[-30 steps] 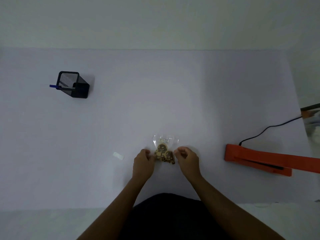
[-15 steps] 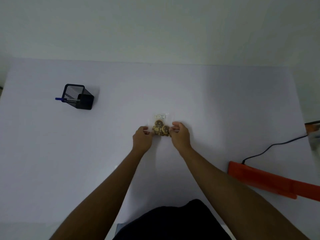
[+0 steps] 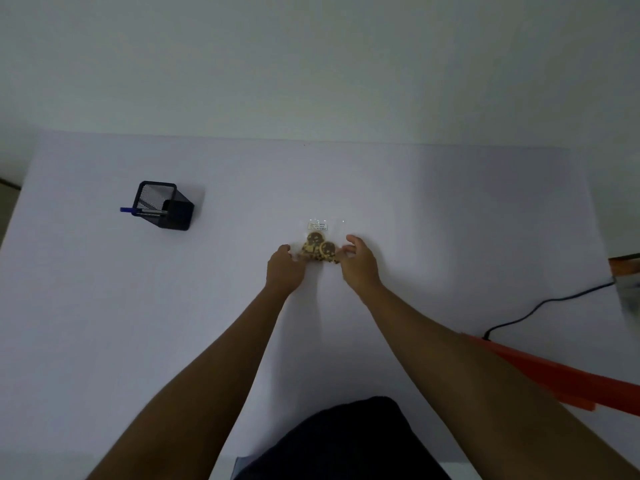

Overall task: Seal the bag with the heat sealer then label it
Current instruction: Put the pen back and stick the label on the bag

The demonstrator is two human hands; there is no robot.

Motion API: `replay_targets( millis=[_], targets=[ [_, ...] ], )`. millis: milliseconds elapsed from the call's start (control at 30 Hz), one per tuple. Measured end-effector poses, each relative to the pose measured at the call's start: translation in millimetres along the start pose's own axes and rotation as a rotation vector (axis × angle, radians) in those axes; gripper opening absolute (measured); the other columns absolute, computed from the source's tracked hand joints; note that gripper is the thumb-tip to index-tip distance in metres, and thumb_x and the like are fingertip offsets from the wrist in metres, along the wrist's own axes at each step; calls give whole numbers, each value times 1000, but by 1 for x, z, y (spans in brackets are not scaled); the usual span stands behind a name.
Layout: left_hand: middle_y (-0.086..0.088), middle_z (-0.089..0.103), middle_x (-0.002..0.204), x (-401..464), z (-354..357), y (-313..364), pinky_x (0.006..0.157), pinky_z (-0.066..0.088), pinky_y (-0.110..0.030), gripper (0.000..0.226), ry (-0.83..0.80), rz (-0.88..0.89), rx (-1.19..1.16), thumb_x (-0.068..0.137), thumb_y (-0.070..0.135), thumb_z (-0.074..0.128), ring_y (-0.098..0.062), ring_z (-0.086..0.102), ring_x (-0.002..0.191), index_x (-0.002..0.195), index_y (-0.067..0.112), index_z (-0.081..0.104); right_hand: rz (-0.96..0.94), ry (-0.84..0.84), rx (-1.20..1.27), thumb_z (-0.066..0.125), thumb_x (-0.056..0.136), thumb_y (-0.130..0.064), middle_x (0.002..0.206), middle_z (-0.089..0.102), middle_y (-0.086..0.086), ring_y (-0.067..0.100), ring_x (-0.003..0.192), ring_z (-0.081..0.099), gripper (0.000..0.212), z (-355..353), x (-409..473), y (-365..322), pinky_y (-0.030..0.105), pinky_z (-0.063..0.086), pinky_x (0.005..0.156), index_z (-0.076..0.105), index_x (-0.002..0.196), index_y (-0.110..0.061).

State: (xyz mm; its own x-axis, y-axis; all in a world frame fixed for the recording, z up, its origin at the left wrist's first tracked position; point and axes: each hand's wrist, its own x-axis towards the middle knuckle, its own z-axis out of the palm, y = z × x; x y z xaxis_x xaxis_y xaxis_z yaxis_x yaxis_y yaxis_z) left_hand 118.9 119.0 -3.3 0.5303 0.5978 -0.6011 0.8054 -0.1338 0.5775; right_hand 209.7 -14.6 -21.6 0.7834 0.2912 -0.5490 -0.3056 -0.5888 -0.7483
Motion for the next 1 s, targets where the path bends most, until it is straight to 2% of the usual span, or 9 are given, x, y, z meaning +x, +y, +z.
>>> replay_targets(
  millis=[100, 200, 367, 500, 667, 767, 867, 933, 1000],
  targets=[
    [-16, 54, 140, -19, -3, 0, 108, 42, -44, 66, -39, 40, 35, 90, 32, 68, -32, 51, 129, 144, 6, 40, -23, 58, 10, 63, 95, -25, 125, 65, 7, 24, 116, 61, 45, -11, -20, 6, 43, 50, 102, 52, 138, -14],
    [-14, 57, 136, -35, -2, 1, 106, 43, -41, 59, -27, 103, 52, 92, 35, 64, -30, 54, 124, 141, 7, 45, -14, 90, 19, 62, 96, -24, 123, 66, 5, 21, 113, 61, 42, -19, -34, 12, 38, 49, 101, 54, 136, -15],
    [-6, 62, 127, -92, 8, 8, 99, 50, -41, 55, -96, 241, -26, 92, 49, 60, -25, 61, 112, 134, 15, 51, -87, 202, 60, 61, 98, -24, 108, 63, -4, 15, 95, 61, 30, -44, -90, 26, 26, 48, 83, 61, 127, -14],
    [-5, 59, 131, -134, 32, 9, 94, 49, -34, 64, -225, 318, -18, 89, 57, 59, -22, 59, 111, 139, 18, 46, -70, 270, 142, 62, 97, -27, 105, 67, -5, 19, 91, 66, 21, -70, -139, 54, 38, 58, 79, 65, 116, -19],
    [-8, 56, 136, -174, 79, 19, 90, 45, -31, 69, -369, 322, 10, 89, 62, 56, -24, 57, 117, 140, 18, 43, -31, 356, 233, 62, 97, -24, 97, 68, -2, 21, 90, 66, 12, -110, -194, 104, 33, 53, 76, 67, 105, -17],
    [-9, 54, 140, -195, 115, 31, 89, 43, -31, 71, -443, 313, 42, 89, 63, 53, -25, 54, 121, 142, 16, 41, 52, 404, 236, 62, 96, -26, 94, 71, 4, 24, 87, 67, 11, -136, -213, 141, 39, 56, 81, 68, 98, -17],
    [-10, 51, 143, -207, 155, 44, 94, 43, -33, 74, -529, 325, 92, 91, 64, 49, -25, 53, 125, 145, 14, 40, 145, 472, 197, 61, 94, -26, 88, 71, 6, 28, 82, 67, 11, -167, -221, 178, 45, 56, 79, 67, 87, -18],
    [-12, 48, 147, -211, 180, 55, 101, 41, -37, 77, -571, 334, 144, 93, 65, 44, -26, 50, 129, 147, 11, 36, 249, 595, 214, 59, 94, -19, 90, 69, 6, 29, 86, 66, 10, -191, -222, 198, 40, 53, 75, 66, 92, -13],
    [-13, 45, 149, -213, 202, 65, 105, 39, -40, 82, -573, 301, 169, 93, 68, 37, -28, 48, 132, 148, 8, 35, 374, 745, 279, 60, 93, -11, 97, 67, 9, 30, 91, 64, 13, -216, -222, 217, 33, 46, 73, 60, 106, -10]
  ],
)
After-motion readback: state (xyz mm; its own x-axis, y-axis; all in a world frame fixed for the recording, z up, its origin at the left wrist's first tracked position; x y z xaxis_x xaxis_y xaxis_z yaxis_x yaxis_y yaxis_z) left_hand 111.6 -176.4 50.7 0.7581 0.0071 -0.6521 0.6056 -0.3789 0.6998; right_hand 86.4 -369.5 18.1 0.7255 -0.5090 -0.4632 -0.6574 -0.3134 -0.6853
